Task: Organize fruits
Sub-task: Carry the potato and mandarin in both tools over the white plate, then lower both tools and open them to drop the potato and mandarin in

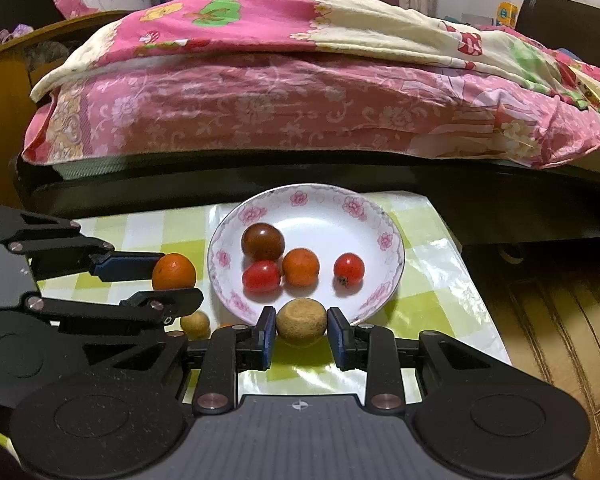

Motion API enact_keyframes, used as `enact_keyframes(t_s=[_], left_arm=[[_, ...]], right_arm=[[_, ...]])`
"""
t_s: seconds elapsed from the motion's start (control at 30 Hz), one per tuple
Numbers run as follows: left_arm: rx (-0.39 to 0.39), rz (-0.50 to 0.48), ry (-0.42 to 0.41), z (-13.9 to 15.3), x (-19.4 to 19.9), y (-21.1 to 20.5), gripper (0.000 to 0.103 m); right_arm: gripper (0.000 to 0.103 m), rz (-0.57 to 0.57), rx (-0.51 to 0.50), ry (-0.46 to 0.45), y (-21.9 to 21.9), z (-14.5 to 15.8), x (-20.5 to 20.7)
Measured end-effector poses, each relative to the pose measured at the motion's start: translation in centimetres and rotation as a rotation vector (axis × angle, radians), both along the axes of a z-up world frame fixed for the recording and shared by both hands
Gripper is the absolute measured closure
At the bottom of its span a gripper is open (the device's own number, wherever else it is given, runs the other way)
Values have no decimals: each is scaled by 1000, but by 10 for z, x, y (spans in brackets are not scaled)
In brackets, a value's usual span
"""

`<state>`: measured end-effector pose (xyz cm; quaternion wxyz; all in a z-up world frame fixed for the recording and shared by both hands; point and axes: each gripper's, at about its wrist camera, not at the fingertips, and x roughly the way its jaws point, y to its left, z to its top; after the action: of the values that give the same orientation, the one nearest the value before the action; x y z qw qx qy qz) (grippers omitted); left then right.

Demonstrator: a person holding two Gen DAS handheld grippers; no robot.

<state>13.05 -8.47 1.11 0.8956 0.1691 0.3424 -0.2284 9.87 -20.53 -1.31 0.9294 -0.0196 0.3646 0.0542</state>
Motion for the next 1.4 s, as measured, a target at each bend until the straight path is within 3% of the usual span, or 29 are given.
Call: enact_keyframes(t_s=[0.5,0.93,1.4], left_arm=[[-27,-8,-37,-2,46,-22,68],[-39,-16,-15,-21,101,-37,68],[-18,-33,22,-42,123,-41,68]], right_arm=[[76,-55,88,-3,-29,-6,46],[76,-64,97,-20,-44,-20,96],[76,-18,65,-7,-47,-41,124]])
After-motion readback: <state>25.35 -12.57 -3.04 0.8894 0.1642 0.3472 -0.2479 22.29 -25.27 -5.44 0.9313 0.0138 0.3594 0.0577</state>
